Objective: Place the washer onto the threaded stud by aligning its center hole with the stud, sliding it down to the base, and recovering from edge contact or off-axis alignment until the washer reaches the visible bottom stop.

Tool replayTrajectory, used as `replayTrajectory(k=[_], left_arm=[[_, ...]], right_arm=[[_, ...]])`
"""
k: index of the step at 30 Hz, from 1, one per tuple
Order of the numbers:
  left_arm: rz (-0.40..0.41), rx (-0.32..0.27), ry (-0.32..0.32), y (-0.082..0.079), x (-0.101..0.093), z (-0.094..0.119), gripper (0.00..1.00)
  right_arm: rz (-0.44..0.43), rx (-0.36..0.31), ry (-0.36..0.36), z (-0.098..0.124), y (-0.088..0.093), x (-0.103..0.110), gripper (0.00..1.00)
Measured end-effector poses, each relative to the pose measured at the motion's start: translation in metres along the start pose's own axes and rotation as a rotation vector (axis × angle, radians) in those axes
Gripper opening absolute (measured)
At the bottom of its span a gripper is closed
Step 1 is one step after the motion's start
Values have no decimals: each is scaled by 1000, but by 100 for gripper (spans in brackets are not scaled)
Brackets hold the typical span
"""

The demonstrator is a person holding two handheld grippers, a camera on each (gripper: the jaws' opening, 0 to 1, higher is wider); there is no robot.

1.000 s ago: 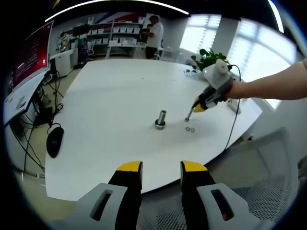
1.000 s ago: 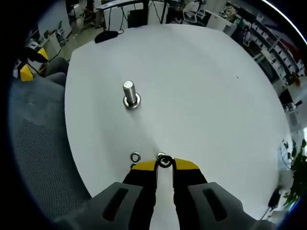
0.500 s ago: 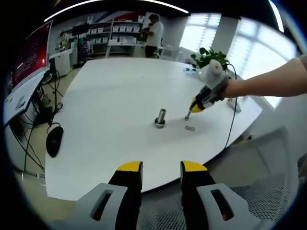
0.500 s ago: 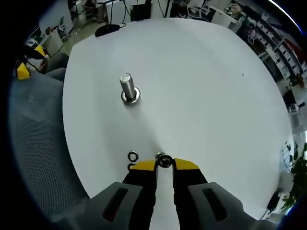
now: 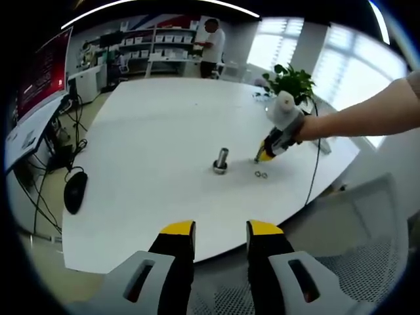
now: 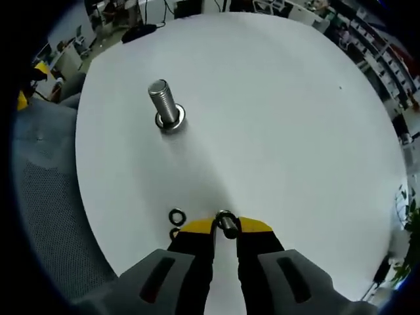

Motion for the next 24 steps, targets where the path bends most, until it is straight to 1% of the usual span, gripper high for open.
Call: replayTrajectory(k=[6, 9, 15, 17, 19, 24], left_arm=[[-2, 2, 1, 0, 0, 0, 28], [4, -6, 0, -1, 1, 0, 28], [0, -2, 3, -1, 0, 0, 28], [0, -4, 3, -1, 0, 0, 28], [0, -4, 3, 0, 0, 0, 28], [-6, -7, 5, -1, -1, 0, 28]], right_arm=[[-8, 4, -8, -4, 2, 0, 14], [-15, 2, -11, -5, 3, 2, 15], [-31, 6, -7, -4, 5, 3, 18], [-33, 6, -2, -3, 7, 3, 20], [-48, 8, -13, -3, 9, 5, 22], [-78, 8, -8, 1, 19, 8, 23]])
Point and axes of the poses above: the point that each gripper's makers call its tool centre point, and the gripper's own axes: z roughly backward along the fingers, x roughly to its left, y roughly out of its underside, the point moved 6 cm from there along z, roughly backward along the fingers, and after that the axes turned 11 degrees about x, right-handed, at the moved point
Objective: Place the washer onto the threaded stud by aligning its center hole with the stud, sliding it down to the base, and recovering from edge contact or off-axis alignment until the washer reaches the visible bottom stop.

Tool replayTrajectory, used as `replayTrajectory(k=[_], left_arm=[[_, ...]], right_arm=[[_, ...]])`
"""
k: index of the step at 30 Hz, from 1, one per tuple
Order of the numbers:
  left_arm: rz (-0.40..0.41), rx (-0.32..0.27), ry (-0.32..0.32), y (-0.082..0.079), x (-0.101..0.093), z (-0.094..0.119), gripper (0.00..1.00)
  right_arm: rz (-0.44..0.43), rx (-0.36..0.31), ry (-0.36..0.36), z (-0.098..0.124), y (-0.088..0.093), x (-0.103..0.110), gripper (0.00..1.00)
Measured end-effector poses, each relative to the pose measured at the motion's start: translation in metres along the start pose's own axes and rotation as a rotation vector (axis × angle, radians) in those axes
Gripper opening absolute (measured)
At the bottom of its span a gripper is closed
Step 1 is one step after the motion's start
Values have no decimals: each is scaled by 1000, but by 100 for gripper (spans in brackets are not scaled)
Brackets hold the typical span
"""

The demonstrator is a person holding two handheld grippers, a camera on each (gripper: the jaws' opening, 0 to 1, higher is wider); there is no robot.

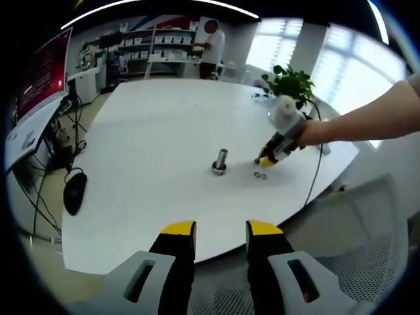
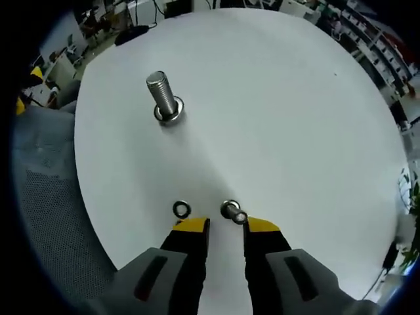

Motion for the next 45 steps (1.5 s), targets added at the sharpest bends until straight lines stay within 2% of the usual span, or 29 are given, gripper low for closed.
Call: replayTrajectory(k=[12, 19, 28, 34, 42, 45], left_arm=[[2, -24, 8, -2, -1, 1, 28], [2, -33, 13, -3, -1, 2, 28], [18, -51, 3, -4, 1, 4, 28], [7, -34, 2, -3, 0, 3, 28], [15, -37, -12, -3, 2, 3, 27], [26, -45, -18, -3, 3, 4, 27]], right_arm=[[-57, 4, -8, 7, 22, 12, 25], [-21, 35, -20, 2, 26, 29, 25], [12, 13, -27, 0, 14, 41, 26], [38, 5, -36, -2, 6, 49, 27], [48, -8, -37, -5, 8, 50, 27], [57, 18, -28, -10, 14, 46, 27]])
Point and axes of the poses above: the point that each gripper's makers call its tool centre point, and the gripper's own axes: z roughly backward along the fingers, x roughly to its left, y roughly out of its underside, the point moved 6 cm from there along z, roughly backward along the fingers, and after that the axes turned 11 degrees about x, right-handed, at the moved point
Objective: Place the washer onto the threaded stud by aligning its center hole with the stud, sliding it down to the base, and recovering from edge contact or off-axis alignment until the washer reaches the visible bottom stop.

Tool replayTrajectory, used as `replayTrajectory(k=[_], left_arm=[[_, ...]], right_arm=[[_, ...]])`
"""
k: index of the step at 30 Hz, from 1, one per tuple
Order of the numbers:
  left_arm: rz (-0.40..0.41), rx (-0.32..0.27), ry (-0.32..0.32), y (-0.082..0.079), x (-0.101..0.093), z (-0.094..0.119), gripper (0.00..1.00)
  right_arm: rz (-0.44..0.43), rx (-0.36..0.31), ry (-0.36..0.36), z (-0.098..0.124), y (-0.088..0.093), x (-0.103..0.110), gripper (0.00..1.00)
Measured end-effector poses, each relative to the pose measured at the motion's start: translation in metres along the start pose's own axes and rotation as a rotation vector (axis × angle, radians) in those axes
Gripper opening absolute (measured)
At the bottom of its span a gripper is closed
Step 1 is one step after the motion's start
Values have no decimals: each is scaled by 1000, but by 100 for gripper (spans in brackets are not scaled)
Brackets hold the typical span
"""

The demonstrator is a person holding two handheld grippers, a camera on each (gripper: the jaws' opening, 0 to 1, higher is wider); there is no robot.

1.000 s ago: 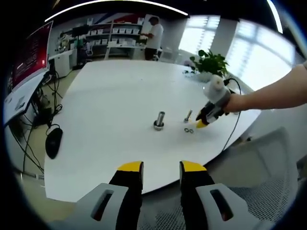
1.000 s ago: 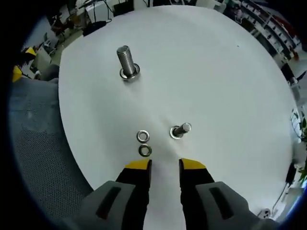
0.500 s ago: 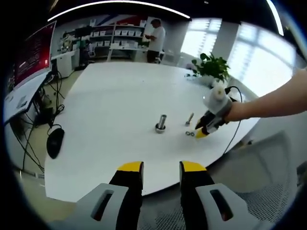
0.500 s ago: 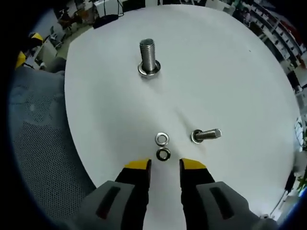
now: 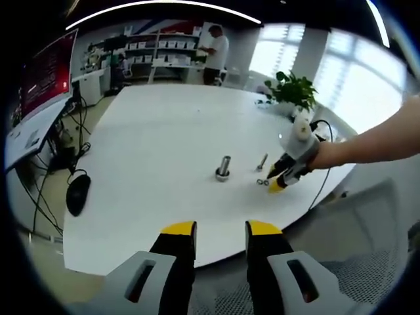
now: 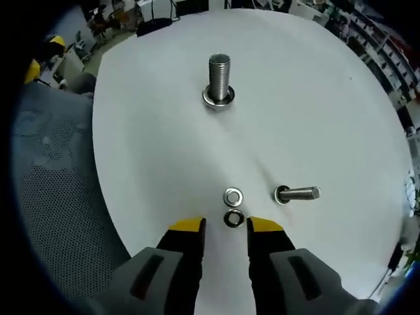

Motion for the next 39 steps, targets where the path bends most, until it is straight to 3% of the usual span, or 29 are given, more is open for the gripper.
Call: replayTrajectory(k=[4, 6, 12, 20, 23, 27, 31, 35, 39], left_arm=[[-11, 19, -1, 1, -1, -2, 27], [-9, 22, -4, 2, 0, -2, 27], [4, 27, -12, 3, 1, -2, 27], [-8, 42, -8, 4, 1, -3, 25], [-10, 38, -4, 3, 0, -3, 25], [-14, 42, -4, 4, 0, -3, 25], [-13, 43, -4, 4, 0, -3, 25], [-11, 39, -3, 4, 0, -2, 25], [-8, 30, 4, 3, 0, -2, 25]], right_arm=[[-23, -22, -14, 2, -3, -4, 27], [-29, -21, -57, 1, -4, -2, 24], [-42, -10, -50, 2, -5, -8, 17], [31, -5, -16, 0, -9, -7, 16], [4, 34, -43, 0, -13, -10, 15], [111, 140, -6, 0, -19, -6, 15], [125, 199, 14, -1, -24, -3, 15], [120, 189, 7, 0, -22, -5, 16], [85, 99, -11, 1, -16, -6, 16]])
Point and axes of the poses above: the point that each gripper's makers call its tool centre point, and the gripper's own axes: z roughly backward along the fingers, x roughly to its left, y roughly out of its underside, the point moved 6 cm from there along z, roughly backward along the fingers, and after that the axes turned 11 degrees about x, right-handed, at the moved point
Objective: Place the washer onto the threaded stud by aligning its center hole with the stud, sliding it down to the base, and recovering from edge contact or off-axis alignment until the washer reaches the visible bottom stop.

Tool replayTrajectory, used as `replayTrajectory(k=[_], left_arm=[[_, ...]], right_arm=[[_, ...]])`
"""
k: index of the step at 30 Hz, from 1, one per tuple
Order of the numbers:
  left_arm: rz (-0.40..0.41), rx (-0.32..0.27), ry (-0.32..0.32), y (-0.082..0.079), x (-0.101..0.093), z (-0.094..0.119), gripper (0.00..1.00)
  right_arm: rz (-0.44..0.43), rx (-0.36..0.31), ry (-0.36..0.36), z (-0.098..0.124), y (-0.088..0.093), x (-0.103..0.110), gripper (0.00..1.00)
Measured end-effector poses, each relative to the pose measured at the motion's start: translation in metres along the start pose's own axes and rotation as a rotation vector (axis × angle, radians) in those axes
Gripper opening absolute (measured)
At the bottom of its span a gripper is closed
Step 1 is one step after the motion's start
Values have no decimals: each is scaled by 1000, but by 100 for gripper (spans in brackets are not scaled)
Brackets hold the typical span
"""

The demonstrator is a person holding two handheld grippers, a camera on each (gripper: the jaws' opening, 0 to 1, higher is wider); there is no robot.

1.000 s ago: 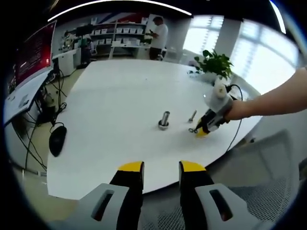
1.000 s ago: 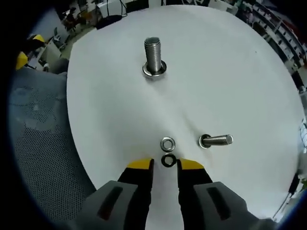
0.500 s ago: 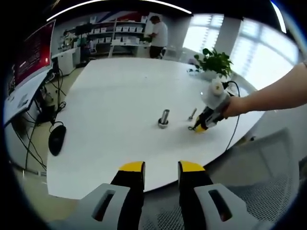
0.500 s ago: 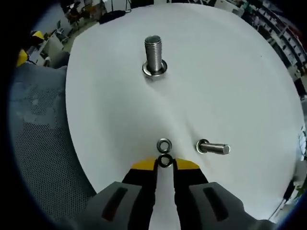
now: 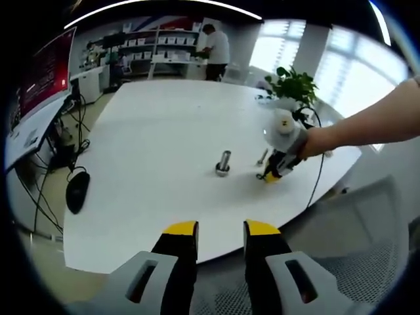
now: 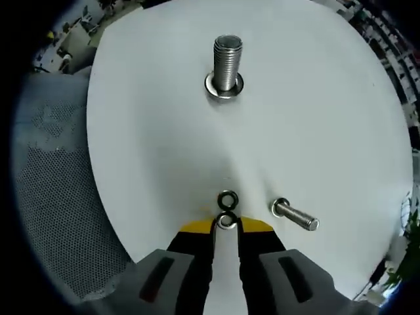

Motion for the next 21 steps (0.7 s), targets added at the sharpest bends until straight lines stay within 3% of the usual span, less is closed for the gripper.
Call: replayTrajectory(k=[3, 5, 12, 21], left_arm=[[0, -5, 4, 0, 0, 0, 25], [-2, -4, 5, 0, -1, 0, 25], [-4, -6, 10, -1, -1, 0, 25], [-2, -8, 10, -1, -1, 0, 25]], right_arm=[[-24, -52, -19, -1, 3, -1, 17], [-42, -52, -34, -1, 2, -1, 18], [-16, -8, -35, 0, -2, 2, 21], [-4, 37, -22, -1, -7, -1, 15]])
Point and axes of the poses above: the point that each gripper's makers call its tool centre point, and the gripper's own axes: z roughly backward along the fingers, x roughly to its left, y roughly out of its underside, the point moved 6 cm from there along z, roughly backward along the fingers, and after that the axes turned 11 degrees about x, right-handed, at the moved point
